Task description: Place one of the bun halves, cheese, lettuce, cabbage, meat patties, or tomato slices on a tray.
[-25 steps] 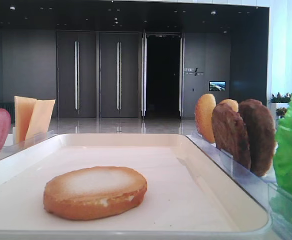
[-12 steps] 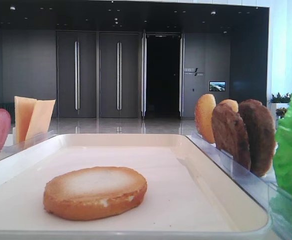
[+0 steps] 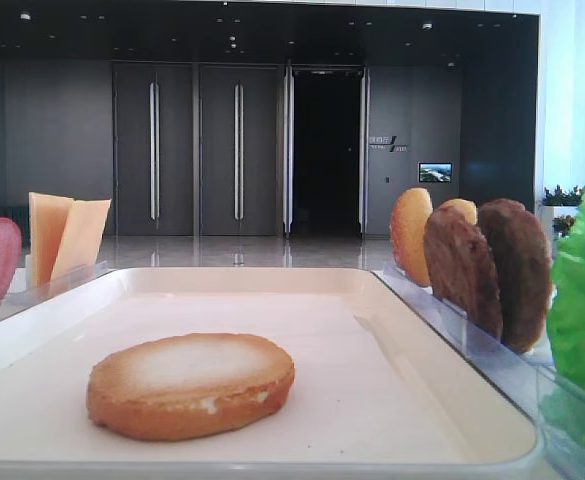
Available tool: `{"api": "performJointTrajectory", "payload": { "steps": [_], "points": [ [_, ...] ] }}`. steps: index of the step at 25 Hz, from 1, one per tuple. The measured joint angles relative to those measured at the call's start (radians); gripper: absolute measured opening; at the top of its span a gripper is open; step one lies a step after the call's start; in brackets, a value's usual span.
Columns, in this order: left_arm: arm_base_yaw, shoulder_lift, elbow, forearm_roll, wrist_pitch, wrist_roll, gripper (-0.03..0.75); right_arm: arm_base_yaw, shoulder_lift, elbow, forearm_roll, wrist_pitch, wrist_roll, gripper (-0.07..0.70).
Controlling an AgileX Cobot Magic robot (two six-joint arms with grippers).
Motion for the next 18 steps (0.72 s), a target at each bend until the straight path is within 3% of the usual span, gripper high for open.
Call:
{"api": "performJointTrajectory", "payload": {
  "steps": [8,18],
  "points": [
    [0.000,-0.142,0.015,-0.003,-0.005,0.002,0.193,0.000,0.000,0.000,0.000,0.000,0.000,0.209],
    [0.000,-0.224,0.023,-0.003,-0.003,0.002,0.183,0.000,0.000,0.000,0.000,0.000,0.000,0.209]
  ]
}}
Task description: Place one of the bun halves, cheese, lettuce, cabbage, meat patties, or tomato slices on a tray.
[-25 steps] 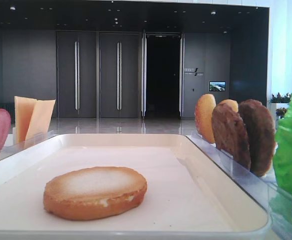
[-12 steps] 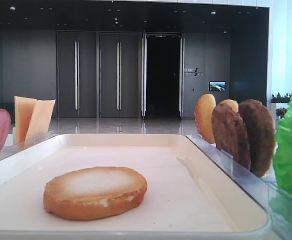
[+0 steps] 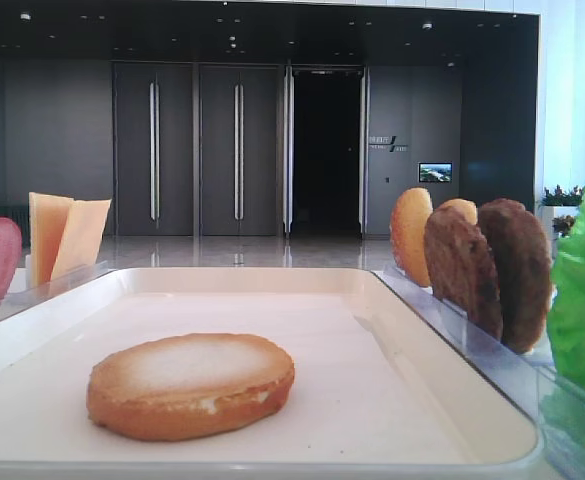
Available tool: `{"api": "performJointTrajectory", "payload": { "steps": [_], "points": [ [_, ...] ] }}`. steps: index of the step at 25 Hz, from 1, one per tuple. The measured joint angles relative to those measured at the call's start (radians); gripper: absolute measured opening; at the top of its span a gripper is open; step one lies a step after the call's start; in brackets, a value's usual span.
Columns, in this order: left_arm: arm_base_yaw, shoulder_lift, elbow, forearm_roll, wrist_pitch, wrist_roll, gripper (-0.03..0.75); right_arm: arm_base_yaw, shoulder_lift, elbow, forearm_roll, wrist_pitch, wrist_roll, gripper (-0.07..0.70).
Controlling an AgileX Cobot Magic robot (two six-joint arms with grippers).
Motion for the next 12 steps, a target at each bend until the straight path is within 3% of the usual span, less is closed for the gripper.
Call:
{"api": "performJointTrajectory", "payload": {
  "steps": [12],
  "points": [
    [0.000,0.000,0.000,0.000,0.000,0.000,0.183,0.000,0.000,0.000,0.000,0.000,0.000,0.209]
  ]
}}
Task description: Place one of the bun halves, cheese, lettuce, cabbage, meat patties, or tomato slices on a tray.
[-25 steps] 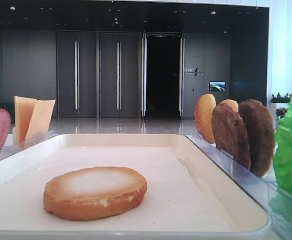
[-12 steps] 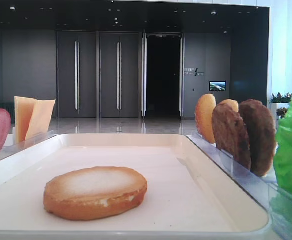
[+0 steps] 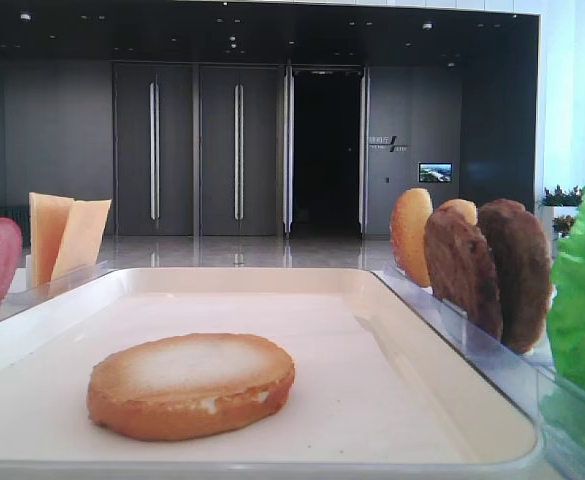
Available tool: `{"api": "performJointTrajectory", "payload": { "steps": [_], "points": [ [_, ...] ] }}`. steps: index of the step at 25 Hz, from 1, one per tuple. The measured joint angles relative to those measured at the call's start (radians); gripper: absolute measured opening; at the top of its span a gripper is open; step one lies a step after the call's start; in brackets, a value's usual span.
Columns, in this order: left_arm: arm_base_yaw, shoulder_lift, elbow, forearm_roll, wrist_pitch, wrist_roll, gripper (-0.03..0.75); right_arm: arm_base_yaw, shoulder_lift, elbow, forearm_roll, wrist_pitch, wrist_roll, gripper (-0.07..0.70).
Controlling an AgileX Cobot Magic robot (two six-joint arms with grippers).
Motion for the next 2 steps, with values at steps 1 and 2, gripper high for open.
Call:
{"api": "performJointTrajectory", "payload": {
  "steps": [1,2],
  "points": [
    [0.000,0.000,0.000,0.000,0.000,0.000,0.183,0.000,0.000,0.000,0.000,0.000,0.000,0.209],
    [0.000,0.000,0.000,0.000,0.000,0.000,0.183,0.000,0.000,0.000,0.000,0.000,0.000,0.209]
  ]
}}
